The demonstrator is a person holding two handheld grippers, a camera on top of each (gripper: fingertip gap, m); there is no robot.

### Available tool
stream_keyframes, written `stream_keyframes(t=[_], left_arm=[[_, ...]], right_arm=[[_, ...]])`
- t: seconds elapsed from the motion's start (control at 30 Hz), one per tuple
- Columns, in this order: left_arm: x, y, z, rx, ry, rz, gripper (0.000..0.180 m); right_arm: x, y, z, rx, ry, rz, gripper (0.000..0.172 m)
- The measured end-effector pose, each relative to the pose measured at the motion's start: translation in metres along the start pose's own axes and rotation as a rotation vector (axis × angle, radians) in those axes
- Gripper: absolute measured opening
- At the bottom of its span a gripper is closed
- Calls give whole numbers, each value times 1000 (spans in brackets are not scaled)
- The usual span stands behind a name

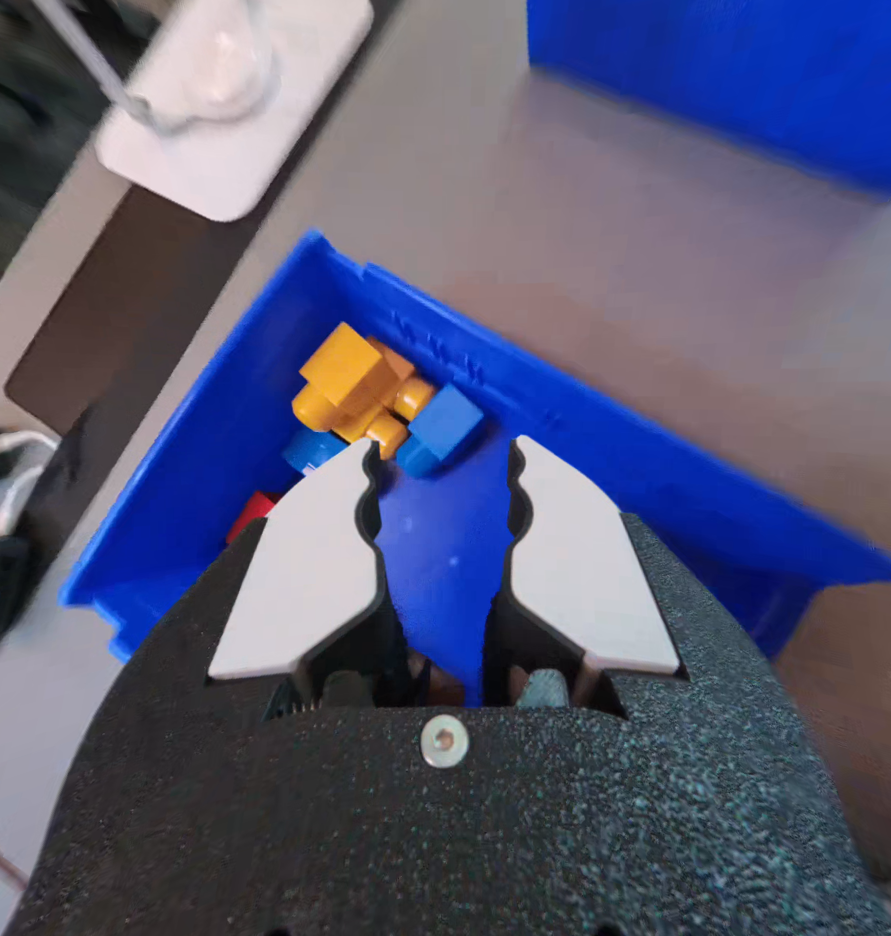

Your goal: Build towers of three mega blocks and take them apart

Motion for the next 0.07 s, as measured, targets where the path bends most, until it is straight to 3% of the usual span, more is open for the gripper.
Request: stream_keyframes(t=[0.03, 0.07], left_arm=[[-1, 7, -13, 55, 18, -96, 46], [-5, 13, -24, 96, 41, -186, 48]], right_arm=[[0, 0, 1, 0, 1, -2, 36], [0, 0, 2, 0, 3, -4, 36]])
Point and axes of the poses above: each gripper's, where its closed fingertips meet, z back along the fingers, y out of its underside, x = y × z across the jaws, the point moved 2 cm from there along z, back along the fingers, and after that the axes turned 1 degree about -x, right-handed, at the moved point
